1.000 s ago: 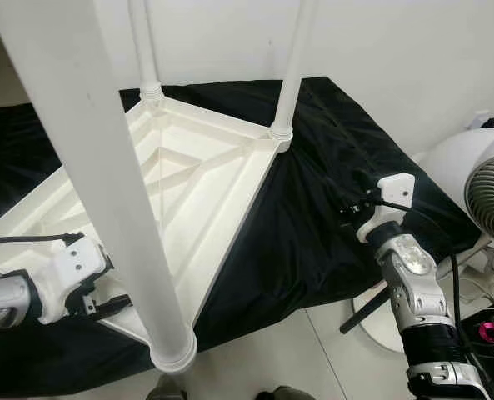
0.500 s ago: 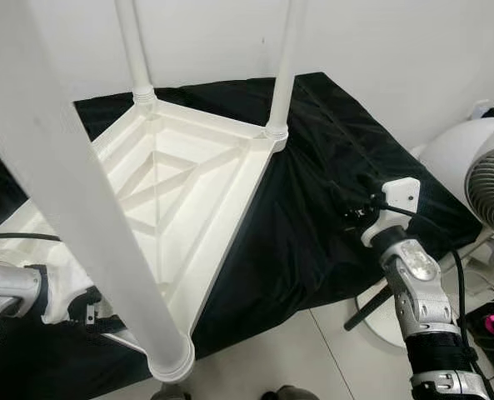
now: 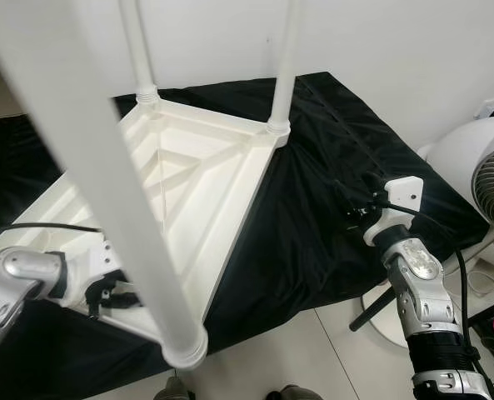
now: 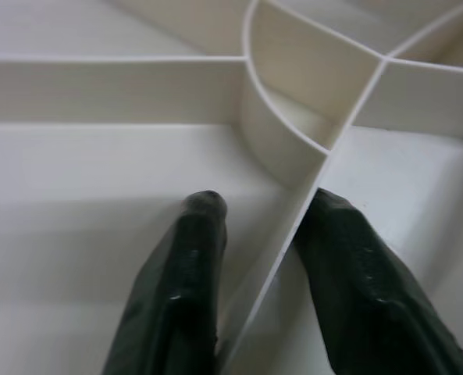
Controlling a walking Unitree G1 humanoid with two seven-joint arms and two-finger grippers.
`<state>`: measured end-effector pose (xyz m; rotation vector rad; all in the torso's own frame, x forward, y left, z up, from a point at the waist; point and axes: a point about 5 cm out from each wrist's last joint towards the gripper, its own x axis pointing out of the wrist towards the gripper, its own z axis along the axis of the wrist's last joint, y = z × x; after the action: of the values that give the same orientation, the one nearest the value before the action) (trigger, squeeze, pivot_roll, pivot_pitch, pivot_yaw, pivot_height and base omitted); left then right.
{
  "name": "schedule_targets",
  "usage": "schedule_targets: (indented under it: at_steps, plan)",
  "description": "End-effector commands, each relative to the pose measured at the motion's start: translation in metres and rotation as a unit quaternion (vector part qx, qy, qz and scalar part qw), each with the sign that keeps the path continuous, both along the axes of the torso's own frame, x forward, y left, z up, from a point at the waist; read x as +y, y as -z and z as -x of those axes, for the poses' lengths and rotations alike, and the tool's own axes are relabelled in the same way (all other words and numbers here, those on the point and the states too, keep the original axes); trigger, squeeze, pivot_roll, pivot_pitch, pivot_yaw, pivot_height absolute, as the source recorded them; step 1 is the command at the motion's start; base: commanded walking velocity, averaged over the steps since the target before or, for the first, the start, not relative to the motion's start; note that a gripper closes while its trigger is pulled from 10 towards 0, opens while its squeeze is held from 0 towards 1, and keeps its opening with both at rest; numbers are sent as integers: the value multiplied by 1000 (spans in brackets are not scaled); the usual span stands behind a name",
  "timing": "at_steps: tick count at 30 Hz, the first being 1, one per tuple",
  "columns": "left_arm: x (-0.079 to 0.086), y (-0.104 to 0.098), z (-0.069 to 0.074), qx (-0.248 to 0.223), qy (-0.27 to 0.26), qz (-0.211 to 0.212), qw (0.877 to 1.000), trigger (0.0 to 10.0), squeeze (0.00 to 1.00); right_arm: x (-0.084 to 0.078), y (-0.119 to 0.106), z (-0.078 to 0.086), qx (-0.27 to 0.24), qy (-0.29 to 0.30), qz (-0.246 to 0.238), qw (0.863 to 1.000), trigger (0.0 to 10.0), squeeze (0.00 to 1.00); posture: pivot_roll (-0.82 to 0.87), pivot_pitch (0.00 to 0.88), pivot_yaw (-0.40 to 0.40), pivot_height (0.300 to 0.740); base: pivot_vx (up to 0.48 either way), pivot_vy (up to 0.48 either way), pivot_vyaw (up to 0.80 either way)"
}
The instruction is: Building children table
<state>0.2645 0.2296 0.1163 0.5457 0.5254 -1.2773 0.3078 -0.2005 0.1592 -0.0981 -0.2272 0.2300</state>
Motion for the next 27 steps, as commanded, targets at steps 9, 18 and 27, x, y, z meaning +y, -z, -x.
schedule_targets:
  at_steps: [9,18,27]
  plan:
    - [-5,-4,-7,-53,-109,49,991,0,0,3,-3,-3,-3,4,-4,1000,10000,0,-42,97,32,740,0,0,0]
    - [-67,-14,-31,-155,-166,127,965,3451,0,7,-2,-6,-2,7,-16,1000,10000,0,-44,103,24,740,0,0,0]
    - [-106,-20,-42,-208,-190,144,949,10000,0,9,-3,-7,-5,16,-23,1000,10000,0,-66,105,27,740,0,0,0]
